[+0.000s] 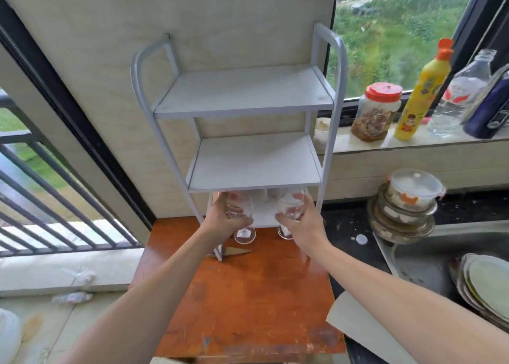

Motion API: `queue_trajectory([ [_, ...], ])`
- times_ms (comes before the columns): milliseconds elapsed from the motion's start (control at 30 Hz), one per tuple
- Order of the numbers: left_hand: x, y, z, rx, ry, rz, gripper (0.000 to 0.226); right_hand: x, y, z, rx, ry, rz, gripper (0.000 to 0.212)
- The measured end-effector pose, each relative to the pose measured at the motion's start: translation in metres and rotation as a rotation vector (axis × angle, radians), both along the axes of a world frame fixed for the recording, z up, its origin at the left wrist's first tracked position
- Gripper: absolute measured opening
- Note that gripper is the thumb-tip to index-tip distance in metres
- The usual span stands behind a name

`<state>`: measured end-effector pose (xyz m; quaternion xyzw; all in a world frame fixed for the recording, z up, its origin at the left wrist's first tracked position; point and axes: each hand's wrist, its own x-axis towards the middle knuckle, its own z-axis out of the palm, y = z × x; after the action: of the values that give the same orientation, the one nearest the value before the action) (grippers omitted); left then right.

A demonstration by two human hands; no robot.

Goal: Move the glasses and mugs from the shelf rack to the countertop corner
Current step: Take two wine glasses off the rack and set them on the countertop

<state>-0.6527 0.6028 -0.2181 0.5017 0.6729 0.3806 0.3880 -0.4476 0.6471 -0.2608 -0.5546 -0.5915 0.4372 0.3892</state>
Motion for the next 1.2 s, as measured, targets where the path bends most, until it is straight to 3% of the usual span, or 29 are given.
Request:
queue_trajectory([
  [233, 0.024, -0.066, 0.007, -0.163, -0.143, -0.212, 0.056, 0.052, -0.091, -0.001, -0.110, 0.049, -0.135, 0.055],
  [467, 0.133, -0.082, 0.023, -0.182, -0.186, -0.496, 0.054, 0.166, -0.176, 0.032, -0.170, 0.222, -0.397, 0.051],
  [567, 0.203, -0.086, 0.028, -0.198, -0.227, -0.622, 0.053, 0.229, -0.211, 0.046, -0.182, 0.312, -0.519, 0.050],
  [800, 0.404, -0.114, 0.034, -0.276, -0.256, -0.894, 0.048, 0.396, -0.305, 0.062, -0.140, 0.305, -0.786, 0.047],
  [967, 0.569, -0.162, 0.033, -0.353, -0.312, -1.051, 0.043, 0.530, -0.385, 0.066, -0.115, 0.283, -0.950, 0.049],
  [1100, 0.688, -0.212, 0.030, -0.413, -0.396, -1.249, 0.025, 0.629, -0.452, 0.067, -0.100, 0.268, -1.104, 0.049],
  [1200, 0.758, -0.249, 0.031, -0.485, -0.413, -1.355, 0.029, 0.688, -0.497, 0.068, -0.099, 0.261, -1.203, 0.048],
])
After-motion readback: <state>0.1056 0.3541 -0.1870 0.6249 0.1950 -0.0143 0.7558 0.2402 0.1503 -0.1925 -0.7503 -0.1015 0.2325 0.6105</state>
